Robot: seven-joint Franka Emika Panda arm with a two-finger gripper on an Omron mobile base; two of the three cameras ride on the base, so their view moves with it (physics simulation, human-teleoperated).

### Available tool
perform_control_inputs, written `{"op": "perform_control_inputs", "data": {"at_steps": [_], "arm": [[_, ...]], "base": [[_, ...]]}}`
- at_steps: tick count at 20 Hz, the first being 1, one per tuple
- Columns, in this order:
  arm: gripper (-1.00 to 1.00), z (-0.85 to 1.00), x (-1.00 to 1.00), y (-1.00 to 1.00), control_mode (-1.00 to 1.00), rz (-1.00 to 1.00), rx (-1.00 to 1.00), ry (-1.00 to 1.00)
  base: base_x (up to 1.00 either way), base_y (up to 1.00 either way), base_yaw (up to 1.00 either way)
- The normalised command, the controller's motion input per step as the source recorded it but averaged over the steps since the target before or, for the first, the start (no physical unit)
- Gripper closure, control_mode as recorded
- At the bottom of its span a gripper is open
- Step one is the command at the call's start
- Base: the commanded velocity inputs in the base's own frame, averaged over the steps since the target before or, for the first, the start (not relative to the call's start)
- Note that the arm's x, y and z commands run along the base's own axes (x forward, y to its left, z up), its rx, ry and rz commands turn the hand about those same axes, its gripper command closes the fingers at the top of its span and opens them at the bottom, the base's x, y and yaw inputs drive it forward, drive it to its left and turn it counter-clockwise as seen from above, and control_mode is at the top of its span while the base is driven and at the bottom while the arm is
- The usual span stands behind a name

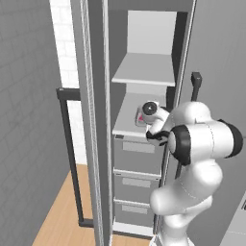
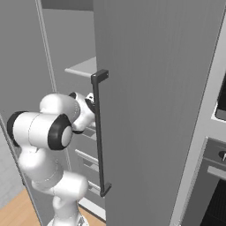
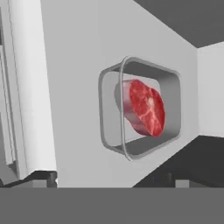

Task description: Take the meat container that has the steak and place it on the second highest rack of the freezer. Then take the vegetable container that has the sweet potato and lime and place it on the highest rack of the freezer.

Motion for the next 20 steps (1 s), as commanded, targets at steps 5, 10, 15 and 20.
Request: {"op": "perform_control_inputs", "data": {"at_steps": [5, 10, 15, 20], "arm": [[-1.00, 0.87, -0.47, 0.21, -1.00, 0.00, 0.00, 0.00], [-1.00, 1.00, -0.17, 0.26, -1.00, 0.00, 0.00, 0.03], [-1.00, 0.99, -0.19, 0.13, -1.00, 0.00, 0.00, 0.08], [-1.00, 0.88, -0.20, 0.06, -1.00, 0.00, 0.00, 0.08]], "base": [[0.00, 0.00, 0.00], [0.00, 0.00, 0.00], [0.00, 0.00, 0.00], [0.00, 0.00, 0.00]]}}
